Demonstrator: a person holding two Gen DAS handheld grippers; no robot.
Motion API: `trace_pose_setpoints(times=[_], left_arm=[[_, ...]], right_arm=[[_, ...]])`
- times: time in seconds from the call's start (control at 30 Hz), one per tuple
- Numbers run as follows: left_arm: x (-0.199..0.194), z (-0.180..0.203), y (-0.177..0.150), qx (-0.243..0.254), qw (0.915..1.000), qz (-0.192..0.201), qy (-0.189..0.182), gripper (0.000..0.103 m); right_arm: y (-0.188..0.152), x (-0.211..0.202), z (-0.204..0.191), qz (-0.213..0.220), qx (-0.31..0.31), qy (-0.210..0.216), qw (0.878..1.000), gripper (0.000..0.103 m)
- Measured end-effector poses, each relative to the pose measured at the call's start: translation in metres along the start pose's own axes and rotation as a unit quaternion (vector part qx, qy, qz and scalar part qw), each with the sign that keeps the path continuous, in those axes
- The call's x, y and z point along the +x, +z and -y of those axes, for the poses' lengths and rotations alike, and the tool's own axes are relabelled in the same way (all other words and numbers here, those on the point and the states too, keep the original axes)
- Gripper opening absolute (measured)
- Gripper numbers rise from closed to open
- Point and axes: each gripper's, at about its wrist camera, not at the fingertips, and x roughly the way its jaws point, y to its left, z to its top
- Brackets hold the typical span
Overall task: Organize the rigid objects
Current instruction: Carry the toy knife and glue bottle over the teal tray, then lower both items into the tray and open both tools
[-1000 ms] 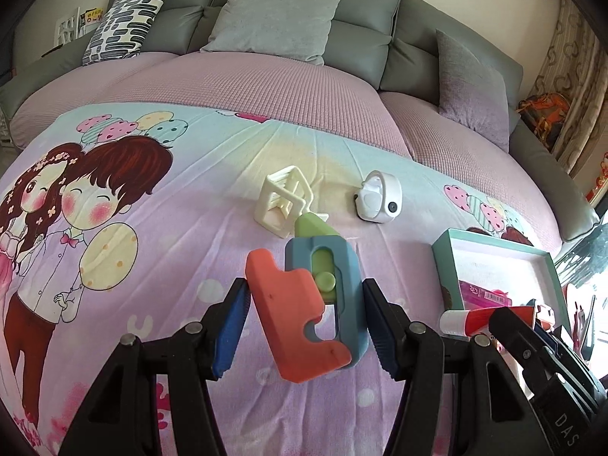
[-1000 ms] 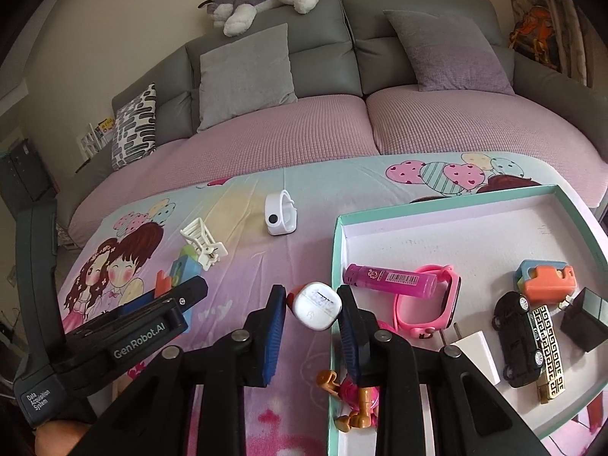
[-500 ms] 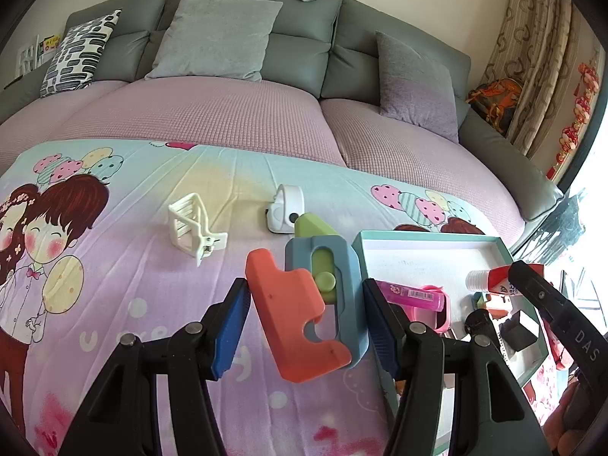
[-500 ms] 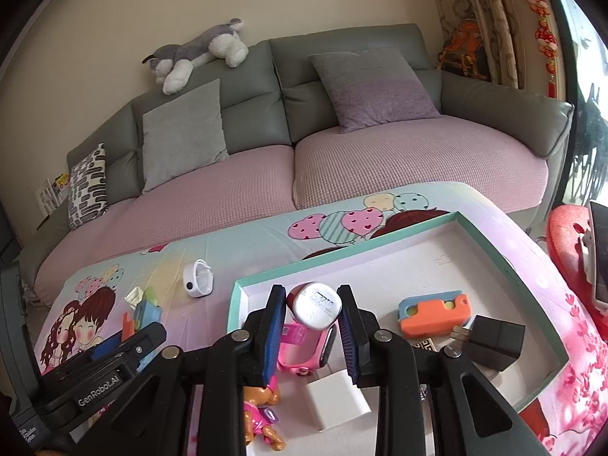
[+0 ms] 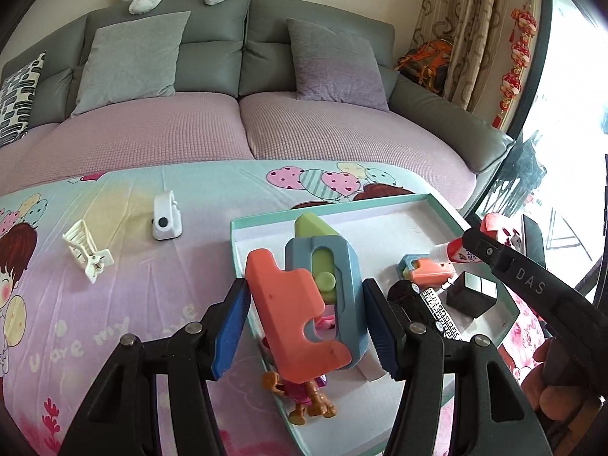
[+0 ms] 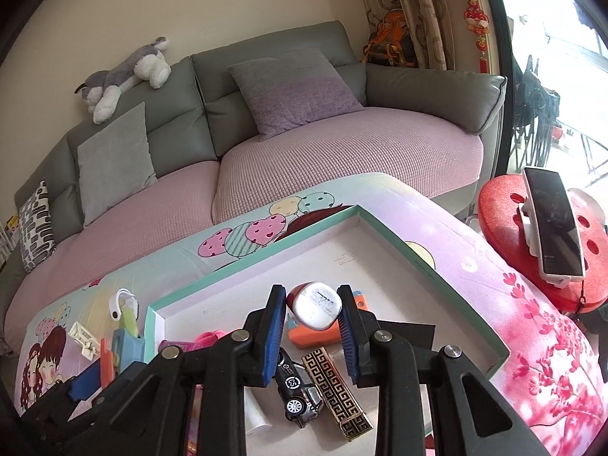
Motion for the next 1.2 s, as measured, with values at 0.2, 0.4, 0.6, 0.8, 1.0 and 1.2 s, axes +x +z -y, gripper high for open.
trace_pose_setpoints(times=[0.2,0.4,0.6,0.8,1.0,1.2], left_arm=[[0.009,0.018,-0.006,0.023,0.9996,-0.013,-0.013,0.061],[0.014,0.025,-0.01,0.032,0.9991,-0.021,-0.018,0.061],[0.017,0.025,-0.012,0.031,0.999,-0.027,-0.017,0.062],[0.018,0.023,-0.012,0.025,0.9991,-0.029,-0.017,0.062],[0.015,0.021,-0.01,0.02,0.9992,-0.023,-0.025,0.063],[0.01,0.017,-0.007,0.014,0.9995,-0.018,-0.023,0.063]], right_arm=[[0.0,0.004,0.004,-0.002,0.008,-0.007,1.0,0.029],[-0.001,0.007,0.003,-0.005,0.009,-0.01,1.0,0.029],[-0.004,0.014,0.005,-0.025,0.011,-0.013,1.0,0.029],[-0.007,0.02,0.006,-0.044,0.01,-0.021,0.999,0.029],[-0.007,0.02,0.005,-0.048,0.008,-0.023,0.999,0.03],[-0.006,0.017,0.002,-0.045,0.003,-0.019,0.999,0.03]])
